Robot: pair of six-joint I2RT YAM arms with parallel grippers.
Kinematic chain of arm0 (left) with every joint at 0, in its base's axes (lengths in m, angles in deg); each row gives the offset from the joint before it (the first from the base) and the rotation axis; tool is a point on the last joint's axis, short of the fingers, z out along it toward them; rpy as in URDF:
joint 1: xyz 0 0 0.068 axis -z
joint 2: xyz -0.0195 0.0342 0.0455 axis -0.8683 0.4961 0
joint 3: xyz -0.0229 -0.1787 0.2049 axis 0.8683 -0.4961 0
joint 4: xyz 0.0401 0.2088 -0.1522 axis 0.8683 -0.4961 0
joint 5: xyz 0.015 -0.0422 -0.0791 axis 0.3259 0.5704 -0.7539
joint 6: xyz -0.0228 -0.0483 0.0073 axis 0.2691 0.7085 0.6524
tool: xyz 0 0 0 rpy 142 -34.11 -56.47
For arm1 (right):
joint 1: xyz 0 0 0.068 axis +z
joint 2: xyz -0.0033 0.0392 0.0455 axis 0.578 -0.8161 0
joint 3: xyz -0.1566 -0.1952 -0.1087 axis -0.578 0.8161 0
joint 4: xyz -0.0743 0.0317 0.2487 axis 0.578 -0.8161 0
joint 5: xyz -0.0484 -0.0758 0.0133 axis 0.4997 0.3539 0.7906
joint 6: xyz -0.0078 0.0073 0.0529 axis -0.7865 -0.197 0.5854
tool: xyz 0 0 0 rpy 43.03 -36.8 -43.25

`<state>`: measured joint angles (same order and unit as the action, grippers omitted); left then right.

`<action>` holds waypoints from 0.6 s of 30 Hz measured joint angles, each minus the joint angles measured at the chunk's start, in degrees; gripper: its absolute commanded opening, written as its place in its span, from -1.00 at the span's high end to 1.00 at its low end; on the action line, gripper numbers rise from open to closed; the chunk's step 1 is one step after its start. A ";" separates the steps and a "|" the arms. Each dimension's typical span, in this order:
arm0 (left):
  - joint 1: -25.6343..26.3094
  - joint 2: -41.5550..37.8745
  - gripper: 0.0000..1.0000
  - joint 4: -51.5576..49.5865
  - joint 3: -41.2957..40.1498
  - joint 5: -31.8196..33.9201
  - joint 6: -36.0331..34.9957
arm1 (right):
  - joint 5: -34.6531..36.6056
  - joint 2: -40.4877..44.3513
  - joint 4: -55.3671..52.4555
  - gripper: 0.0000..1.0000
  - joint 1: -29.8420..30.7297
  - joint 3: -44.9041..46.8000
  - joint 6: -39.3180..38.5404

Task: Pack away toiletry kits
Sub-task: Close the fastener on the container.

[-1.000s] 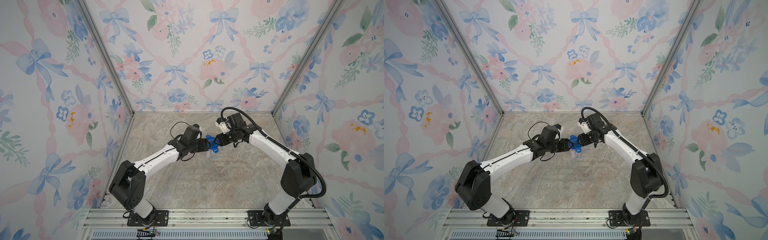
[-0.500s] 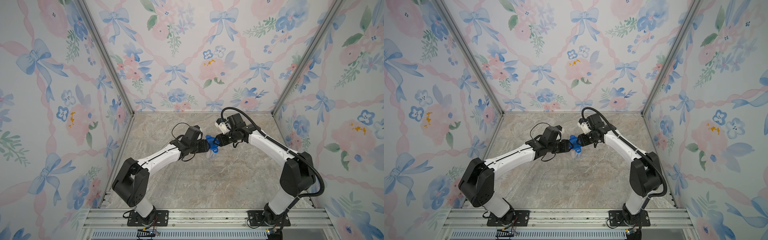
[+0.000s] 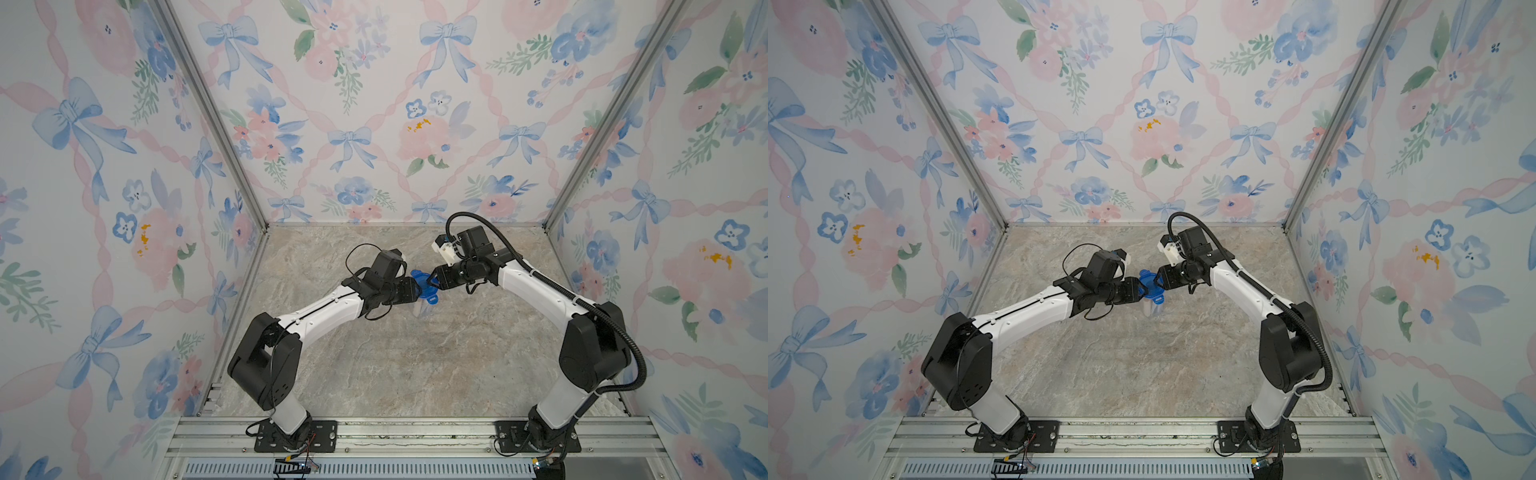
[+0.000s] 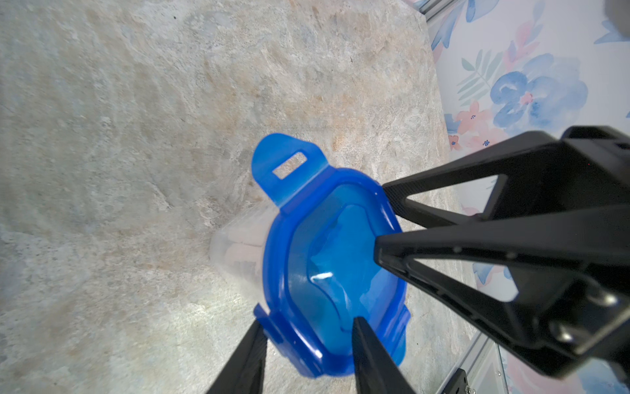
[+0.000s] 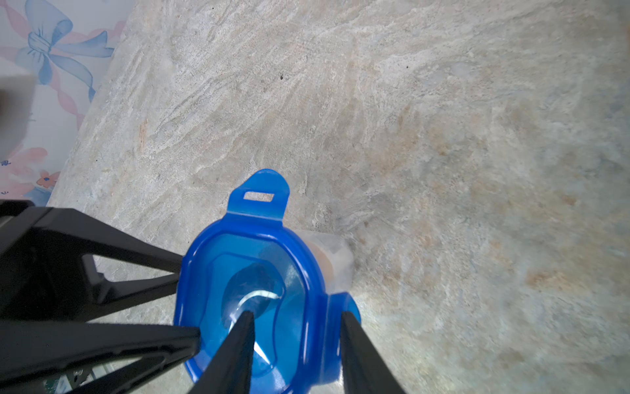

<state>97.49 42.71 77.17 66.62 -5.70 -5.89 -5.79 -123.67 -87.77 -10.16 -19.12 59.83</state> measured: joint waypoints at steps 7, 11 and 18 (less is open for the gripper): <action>0.00 0.00 0.15 -0.04 0.00 -0.07 0.39 | -2.03 0.00 3.43 0.17 -0.57 1.64 1.70; 0.00 0.26 0.15 -0.04 0.24 -0.15 0.42 | -3.96 0.13 6.05 0.19 -1.36 3.06 3.19; 0.15 0.87 0.16 0.02 0.94 -0.17 0.42 | -6.60 0.57 8.76 0.12 -2.60 4.94 5.05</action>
<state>97.64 43.59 77.20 67.56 -5.88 -5.48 -12.39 -123.10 -79.01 -12.76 -14.18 64.88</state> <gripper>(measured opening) 0.423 0.430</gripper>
